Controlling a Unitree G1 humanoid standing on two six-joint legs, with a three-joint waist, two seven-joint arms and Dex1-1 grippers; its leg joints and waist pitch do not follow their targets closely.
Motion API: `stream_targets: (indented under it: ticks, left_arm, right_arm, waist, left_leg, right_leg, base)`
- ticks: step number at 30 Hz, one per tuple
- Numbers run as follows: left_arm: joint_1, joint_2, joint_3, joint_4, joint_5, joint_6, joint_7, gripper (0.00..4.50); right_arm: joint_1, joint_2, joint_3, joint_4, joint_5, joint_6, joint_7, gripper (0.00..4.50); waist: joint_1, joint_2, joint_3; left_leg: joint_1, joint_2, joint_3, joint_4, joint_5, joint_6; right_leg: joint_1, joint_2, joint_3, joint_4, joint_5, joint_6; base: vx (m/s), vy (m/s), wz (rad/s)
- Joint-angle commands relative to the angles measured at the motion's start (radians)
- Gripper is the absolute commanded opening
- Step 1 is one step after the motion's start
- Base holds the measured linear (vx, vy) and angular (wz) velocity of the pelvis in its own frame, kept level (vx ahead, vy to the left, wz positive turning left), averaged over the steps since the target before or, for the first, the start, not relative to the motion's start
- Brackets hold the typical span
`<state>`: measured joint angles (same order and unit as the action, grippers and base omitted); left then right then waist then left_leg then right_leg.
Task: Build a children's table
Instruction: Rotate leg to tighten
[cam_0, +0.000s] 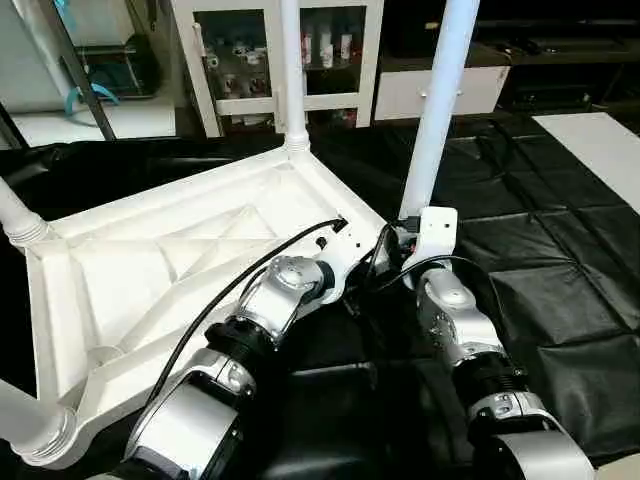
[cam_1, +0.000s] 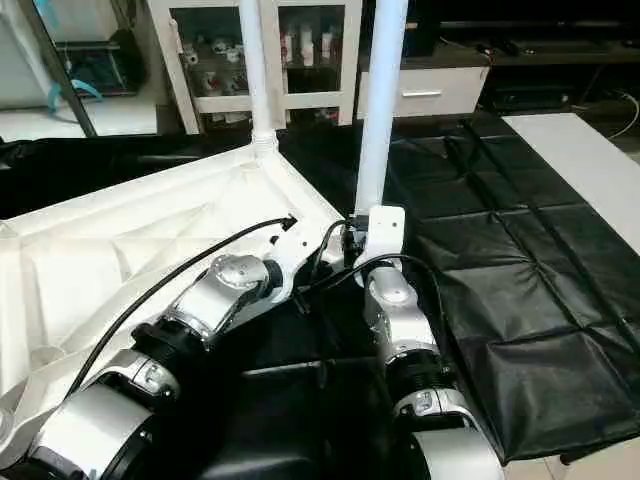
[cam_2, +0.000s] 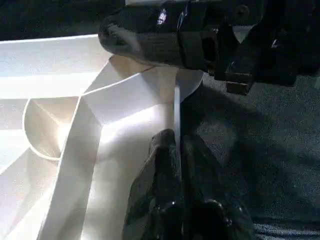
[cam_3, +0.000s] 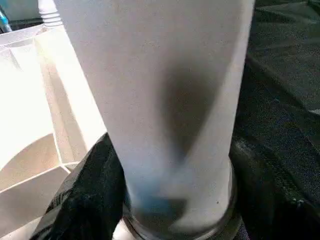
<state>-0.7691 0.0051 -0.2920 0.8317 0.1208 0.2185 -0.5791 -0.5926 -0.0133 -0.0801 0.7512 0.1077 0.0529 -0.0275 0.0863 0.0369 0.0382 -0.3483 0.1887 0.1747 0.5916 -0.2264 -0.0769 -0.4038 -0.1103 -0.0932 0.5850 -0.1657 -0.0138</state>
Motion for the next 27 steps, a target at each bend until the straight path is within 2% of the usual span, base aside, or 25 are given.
stream_targets:
  ticks: [1, 3, 5, 8, 10, 11, 12, 13, 14, 15, 16, 17, 19, 20, 21, 22, 24, 27]
  left_arm:
    - [0.013, 0.027, -0.006, 0.060, 0.024, 0.006, 0.013, 0.00]
    - [0.014, 0.030, -0.008, 0.062, 0.026, -0.001, 0.002, 0.00]
    - [0.015, 0.034, -0.011, 0.063, 0.026, 0.000, -0.010, 0.00]
    - [0.025, 0.051, -0.020, 0.065, 0.027, -0.003, -0.052, 0.00]
    - [0.031, 0.057, -0.024, 0.059, 0.025, -0.001, -0.072, 0.00]
    - [0.037, 0.063, -0.031, 0.051, 0.025, -0.002, -0.095, 0.00]
    - [0.045, 0.073, -0.044, 0.038, 0.025, -0.003, -0.133, 0.00]
    - [0.047, 0.075, -0.047, 0.035, 0.025, -0.003, -0.140, 0.00]
    - [0.070, 0.101, -0.080, -0.007, 0.026, -0.003, -0.225, 0.00]
    - [0.075, 0.107, -0.087, -0.016, 0.027, -0.004, -0.243, 0.00]
    - [0.079, 0.112, -0.094, -0.023, 0.027, -0.005, -0.261, 0.00]
    - [0.098, 0.142, -0.121, -0.068, 0.025, -0.006, -0.331, 0.00]
    - [0.098, 0.142, -0.121, -0.068, 0.025, -0.006, -0.331, 0.00]
    - [0.135, 0.204, -0.166, -0.165, 0.003, 0.000, -0.475, 0.00]
    - [0.147, 0.225, -0.181, -0.196, -0.005, -0.014, -0.523, 0.00]
    - [0.152, 0.239, -0.189, -0.217, -0.009, 0.006, -0.549, 0.00]
    - [0.162, 0.259, -0.202, -0.246, -0.014, 0.001, -0.591, 0.00]
    - [0.188, 0.297, -0.222, -0.332, -0.028, 0.033, -0.672, 0.00]
  right_arm:
    - [0.002, -0.019, -0.008, -0.041, -0.011, -0.014, -0.001, 3.33]
    - [0.008, -0.029, -0.004, -0.063, -0.011, -0.016, 0.018, 3.53]
    - [0.014, -0.042, 0.000, -0.083, -0.012, -0.016, 0.037, 3.75]
    - [0.035, -0.099, 0.014, -0.151, 0.022, 0.035, 0.181, 3.97]
    - [0.045, -0.140, 0.040, -0.177, 0.026, 0.058, 0.269, 4.18]
    - [0.055, -0.175, 0.059, -0.197, 0.028, 0.071, 0.337, 4.31]
    - [0.068, -0.217, 0.079, -0.227, 0.046, 0.094, 0.439, 4.31]
    - [0.070, -0.223, 0.082, -0.232, 0.049, 0.097, 0.452, 4.31]
    - [0.098, -0.293, 0.117, -0.286, 0.080, 0.129, 0.614, 4.41]
    - [0.104, -0.308, 0.125, -0.297, 0.087, 0.136, 0.648, 4.41]
    - [0.111, -0.322, 0.132, -0.310, 0.094, 0.144, 0.680, 4.41]
    - [0.133, -0.364, 0.156, -0.340, 0.108, 0.150, 0.767, 4.41]
    - [0.133, -0.364, 0.156, -0.340, 0.108, 0.150, 0.767, 4.41]
    - [0.163, -0.431, 0.190, -0.375, 0.131, 0.150, 0.925, 4.41]
    - [0.169, -0.448, 0.198, -0.379, 0.138, 0.153, 0.968, 4.41]
    - [0.170, -0.456, 0.200, -0.377, 0.143, 0.149, 0.997, 4.41]
    - [0.168, -0.462, 0.198, -0.374, 0.147, 0.150, 1.018, 4.41]
    - [0.175, -0.503, 0.222, -0.404, 0.173, 0.186, 1.133, 4.41]
  waist:
    - [-0.002, -0.007, -0.055]
    - [-0.001, -0.003, -0.054]
    - [-0.001, -0.003, -0.053]
    - [-0.002, -0.004, -0.054]
    - [0.000, -0.006, -0.056]
    - [0.000, -0.001, -0.057]
    - [0.000, -0.003, -0.058]
    - [0.001, -0.004, -0.059]
    - [0.001, -0.004, -0.059]
    - [0.005, -0.006, -0.058]
    - [0.004, -0.003, -0.060]
    - [0.004, -0.006, -0.061]
    - [0.004, -0.003, -0.058]
    - [0.005, -0.006, -0.057]
    - [0.011, -0.005, -0.051]
    - [0.012, -0.003, -0.053]
    - [0.014, -0.005, -0.054]
    - [0.017, -0.004, -0.055]
  left_leg:
    - [-0.003, 0.029, -0.005, -0.081, -0.147, 0.040]
    - [-0.002, 0.029, -0.006, -0.082, -0.147, 0.040]
    - [-0.002, 0.030, -0.006, -0.083, -0.158, 0.040]
    - [-0.004, 0.029, -0.007, -0.083, -0.160, 0.046]
    - [-0.008, 0.029, -0.008, -0.078, -0.132, 0.065]
    - [-0.008, 0.030, -0.008, -0.076, -0.113, 0.074]
    - [-0.009, 0.030, -0.008, -0.073, -0.101, 0.079]
    - [-0.010, 0.030, -0.008, -0.071, -0.093, 0.093]
    - [-0.010, 0.030, -0.007, -0.069, -0.090, 0.103]
    - [-0.011, 0.032, -0.007, -0.068, -0.088, 0.125]
    - [-0.009, 0.034, -0.007, -0.068, -0.083, 0.134]
    - [-0.009, 0.037, -0.007, -0.068, -0.088, 0.139]
    - [-0.008, 0.038, -0.006, -0.069, -0.099, 0.135]
    - [-0.006, 0.038, -0.005, -0.069, -0.105, 0.129]
    - [-0.006, 0.045, -0.005, -0.075, -0.138, 0.124]
    - [-0.005, 0.046, -0.006, -0.076, -0.142, 0.117]
    - [0.001, 0.048, -0.004, -0.076, -0.148, 0.101]
    - [-0.002, 0.047, -0.005, -0.077, -0.135, 0.094]
  right_leg:
    - [0.052, -0.045, 0.044, -0.066, -0.204, -0.187]
    - [0.052, -0.045, 0.043, -0.066, -0.209, -0.188]
    - [0.051, -0.045, 0.043, -0.069, -0.221, -0.180]
    - [0.055, -0.044, 0.043, -0.068, -0.214, -0.177]
    - [0.060, -0.044, 0.043, -0.063, -0.169, -0.186]
    - [0.061, -0.044, 0.042, -0.060, -0.140, -0.200]
    - [0.061, -0.044, 0.042, -0.057, -0.122, -0.207]
    - [0.065, -0.044, 0.040, -0.055, -0.099, -0.220]
    - [0.066, -0.044, 0.041, -0.054, -0.088, -0.225]
    - [0.068, -0.045, 0.042, -0.053, -0.073, -0.232]
    - [0.065, -0.046, 0.042, -0.051, -0.065, -0.245]
    - [0.065, -0.048, 0.041, -0.049, -0.068, -0.256]
    - [0.060, -0.048, 0.042, -0.053, -0.105, -0.257]
    - [0.059, -0.048, 0.042, -0.056, -0.120, -0.257]
    - [0.058, -0.050, 0.045, -0.057, -0.166, -0.253]
    - [0.059, -0.050, 0.044, -0.056, -0.173, -0.252]
    - [0.052, -0.047, 0.045, -0.056, -0.171, -0.258]
    - [0.057, -0.048, 0.044, -0.051, -0.157, -0.255]
  base:
    - [0.000, 0.000, 0.00]
    - [0.000, 0.000, 0.00]
    - [0.000, 0.000, 0.00]
    - [0.000, 0.000, 0.00]
    - [0.000, 0.000, 0.00]
    - [0.000, 0.000, 0.00]
    - [0.000, 0.000, 0.00]
    - [0.000, 0.000, 0.00]
    - [0.000, 0.000, 0.00]
    - [0.000, 0.000, 0.00]
    - [0.000, 0.000, 0.00]
    - [0.000, 0.000, 0.00]
    - [0.000, 0.000, 0.00]
    - [0.000, 0.000, 0.00]
    - [0.000, 0.000, 0.00]
    - [0.000, 0.000, 0.00]
    - [0.000, 0.000, 0.00]
    - [0.000, 0.000, 0.00]
